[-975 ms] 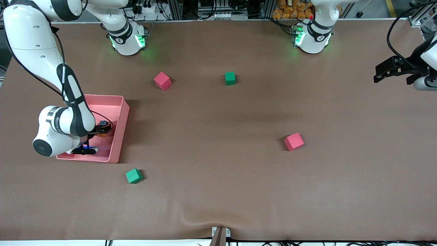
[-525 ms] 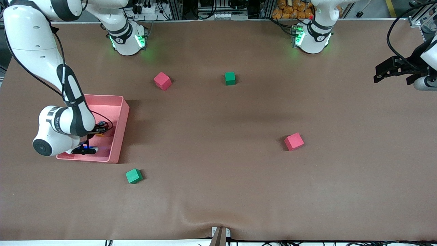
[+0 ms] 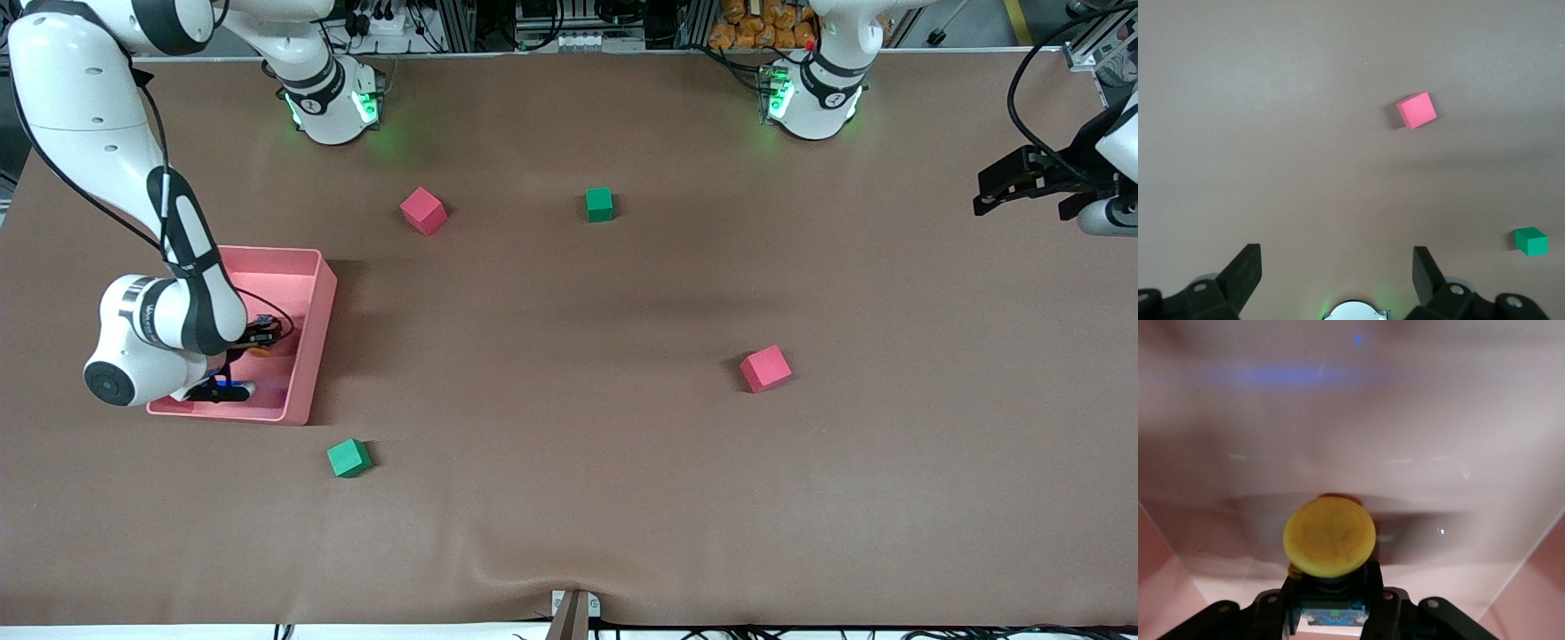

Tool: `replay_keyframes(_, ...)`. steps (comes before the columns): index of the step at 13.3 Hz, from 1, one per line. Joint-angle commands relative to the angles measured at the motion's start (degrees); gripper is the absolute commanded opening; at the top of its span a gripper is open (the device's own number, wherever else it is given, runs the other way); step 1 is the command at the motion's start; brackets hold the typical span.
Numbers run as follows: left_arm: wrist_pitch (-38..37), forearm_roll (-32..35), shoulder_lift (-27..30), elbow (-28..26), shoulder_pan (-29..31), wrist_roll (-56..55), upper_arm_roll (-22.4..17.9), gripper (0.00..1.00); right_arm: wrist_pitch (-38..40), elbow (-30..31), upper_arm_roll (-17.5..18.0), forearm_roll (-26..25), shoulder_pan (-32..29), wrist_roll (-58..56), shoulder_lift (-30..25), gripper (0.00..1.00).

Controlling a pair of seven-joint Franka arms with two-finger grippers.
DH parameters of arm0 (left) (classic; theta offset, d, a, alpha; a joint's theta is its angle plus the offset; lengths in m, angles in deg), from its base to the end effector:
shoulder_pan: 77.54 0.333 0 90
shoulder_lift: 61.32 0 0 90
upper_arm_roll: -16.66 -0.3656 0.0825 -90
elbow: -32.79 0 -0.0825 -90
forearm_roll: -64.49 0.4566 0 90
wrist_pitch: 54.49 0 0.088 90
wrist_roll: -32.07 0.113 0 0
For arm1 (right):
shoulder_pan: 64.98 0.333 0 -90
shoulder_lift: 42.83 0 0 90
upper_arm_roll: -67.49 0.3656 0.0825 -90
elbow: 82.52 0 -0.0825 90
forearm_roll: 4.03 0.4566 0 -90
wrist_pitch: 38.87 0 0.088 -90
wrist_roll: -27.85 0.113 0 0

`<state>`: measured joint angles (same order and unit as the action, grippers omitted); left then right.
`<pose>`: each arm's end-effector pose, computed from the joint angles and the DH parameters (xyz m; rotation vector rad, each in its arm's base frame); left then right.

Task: Place and upright button with both arms
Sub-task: 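Close the right gripper on the button's base, then lift the button out of the tray with the right gripper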

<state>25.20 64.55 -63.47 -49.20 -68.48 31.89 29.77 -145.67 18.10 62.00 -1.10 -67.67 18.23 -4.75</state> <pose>0.6192 -0.0404 0.7050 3.1328 -0.1059 -0.1206 0.6634 -0.0888 0.1405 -2.9607 0.0001 0.8348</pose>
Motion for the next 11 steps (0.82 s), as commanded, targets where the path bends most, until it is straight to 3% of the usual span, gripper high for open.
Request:
replay_keyframes(1, 0.38, 0.82, 0.14, 0.08, 0.35, 0.8, 0.25, 1.0, 2.9, -1.11, 0.31, -0.12, -0.21, -0.58, -1.34, 0.01)
replay_keyframes(11, 0.38, 0.82, 0.05, 0.08, 0.26, 0.8, 0.25, 1.0, 14.95, -9.56, 0.66, 0.58, 1.63, -0.05, -13.72, 0.02)
